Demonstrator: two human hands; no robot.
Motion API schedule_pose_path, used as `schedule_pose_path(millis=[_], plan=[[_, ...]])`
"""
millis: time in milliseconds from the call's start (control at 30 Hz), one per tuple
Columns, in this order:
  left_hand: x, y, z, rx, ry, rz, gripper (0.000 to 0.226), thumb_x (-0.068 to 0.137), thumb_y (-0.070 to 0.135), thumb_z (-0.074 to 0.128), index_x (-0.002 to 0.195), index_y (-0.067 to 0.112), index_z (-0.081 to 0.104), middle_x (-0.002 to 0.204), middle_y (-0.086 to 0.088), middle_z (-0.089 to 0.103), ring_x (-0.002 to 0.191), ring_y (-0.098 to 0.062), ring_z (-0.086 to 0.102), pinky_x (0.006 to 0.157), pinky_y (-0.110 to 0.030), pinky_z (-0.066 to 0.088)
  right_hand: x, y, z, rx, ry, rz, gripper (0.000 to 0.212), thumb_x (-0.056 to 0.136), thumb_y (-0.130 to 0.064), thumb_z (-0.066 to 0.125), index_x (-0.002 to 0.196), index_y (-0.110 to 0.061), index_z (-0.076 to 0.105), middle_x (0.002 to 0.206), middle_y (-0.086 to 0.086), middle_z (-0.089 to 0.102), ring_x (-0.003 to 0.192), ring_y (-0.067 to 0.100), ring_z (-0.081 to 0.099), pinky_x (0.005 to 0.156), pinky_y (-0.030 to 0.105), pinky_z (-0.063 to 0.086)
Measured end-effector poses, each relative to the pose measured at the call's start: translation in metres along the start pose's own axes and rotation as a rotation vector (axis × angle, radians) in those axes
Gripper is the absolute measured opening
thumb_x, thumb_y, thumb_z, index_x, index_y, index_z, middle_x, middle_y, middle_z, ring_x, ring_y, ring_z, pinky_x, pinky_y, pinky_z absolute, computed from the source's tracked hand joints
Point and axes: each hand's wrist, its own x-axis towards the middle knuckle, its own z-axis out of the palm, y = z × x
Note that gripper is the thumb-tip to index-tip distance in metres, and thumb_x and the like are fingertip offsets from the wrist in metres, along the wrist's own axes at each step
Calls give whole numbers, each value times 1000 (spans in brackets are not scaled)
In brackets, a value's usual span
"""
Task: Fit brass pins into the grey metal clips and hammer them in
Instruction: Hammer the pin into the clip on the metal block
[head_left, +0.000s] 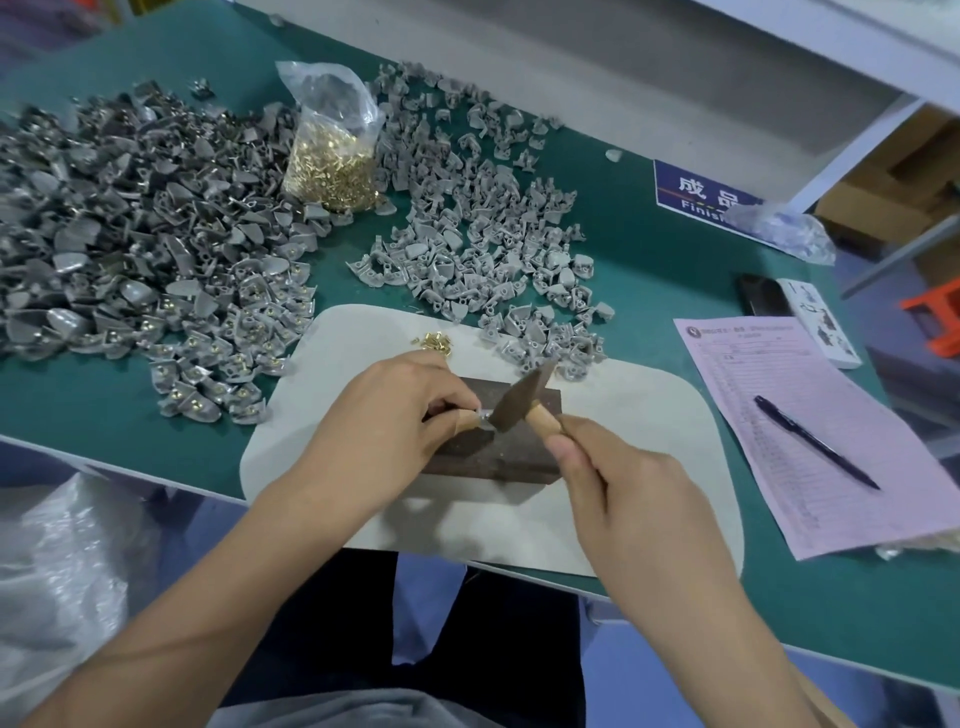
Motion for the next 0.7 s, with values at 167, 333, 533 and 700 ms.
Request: schedule_pose_path(millis=[167,333,533,700], plan=[[-1,0,2,-14,-5,-10,5,87,22,77,86,26,78,83,10,62,76,-7,58,75,-38,49,4,1,-3,147,132,29,43,105,-57,30,125,-35,62,65,-16,56,56,13,48,50,38,44],[-1,1,2,11,-3,0,4,87,22,77,90,25,78,85,10,62,76,-7,56,76,-36,49,1,7,-4,33,34,-4,39,104,-60,27,120,-40,56,65,-9,61,59,25,55,51,40,47],[-2,2,3,16,4,5,5,88,22,76,91,25,78,86,10,63,77,-8,57,75,-36,49,1,3,-1,69,-15,-8,46,103,-60,25,123,-38,60,78,-4,70,70,31,62,57,42,48],[-2,2,3,16,5,11,4,87,20,76,89,24,78,83,10,61,77,-8,56,75,-36,48,3,14,-3,129,132,25,37,103,-58,33,124,-40,57,71,-12,66,62,20,58,55,40,50]])
